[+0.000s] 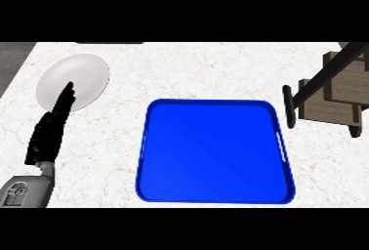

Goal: Pick the squash from the tray and place it in the tiered basket

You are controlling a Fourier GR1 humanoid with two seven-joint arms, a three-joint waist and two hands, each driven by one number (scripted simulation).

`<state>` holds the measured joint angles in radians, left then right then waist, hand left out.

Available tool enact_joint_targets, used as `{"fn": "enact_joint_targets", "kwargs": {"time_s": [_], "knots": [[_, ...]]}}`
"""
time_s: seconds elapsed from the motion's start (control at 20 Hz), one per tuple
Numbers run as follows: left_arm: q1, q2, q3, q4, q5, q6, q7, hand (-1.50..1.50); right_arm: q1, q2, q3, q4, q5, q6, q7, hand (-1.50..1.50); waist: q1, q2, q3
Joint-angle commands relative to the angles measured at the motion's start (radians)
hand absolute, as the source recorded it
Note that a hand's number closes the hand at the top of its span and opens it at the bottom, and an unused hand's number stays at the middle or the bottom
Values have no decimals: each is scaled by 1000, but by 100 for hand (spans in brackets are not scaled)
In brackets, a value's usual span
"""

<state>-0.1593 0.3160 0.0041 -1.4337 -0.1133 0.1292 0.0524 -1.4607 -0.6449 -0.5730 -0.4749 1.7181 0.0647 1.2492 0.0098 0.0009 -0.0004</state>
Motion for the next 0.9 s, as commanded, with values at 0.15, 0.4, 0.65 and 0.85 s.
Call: {"fn": "enact_joint_targets", "kwargs": {"time_s": [0.15, 0.4, 0.65, 0.85], "knots": [[-13, -21, -7, 33, -17, 14, -9, 0, 42, 82, 22, -178, 76, -169, 222, -150, -12, 1, -1], [0, 6, 14, -26, 19, -24, 38, 0, 21, 75, 65, -295, 183, -102, 208, -150, -2, -6, -1], [11, -6, 7, -5, -14, 7, 6, 0, -15, 117, 18, -442, 295, -11, 238, -150, -17, -13, -2], [11, 10, 30, 3, 4, -6, 12, 0, -40, 180, -39, -602, 360, 29, 238, -150, -22, -20, -2]]}}
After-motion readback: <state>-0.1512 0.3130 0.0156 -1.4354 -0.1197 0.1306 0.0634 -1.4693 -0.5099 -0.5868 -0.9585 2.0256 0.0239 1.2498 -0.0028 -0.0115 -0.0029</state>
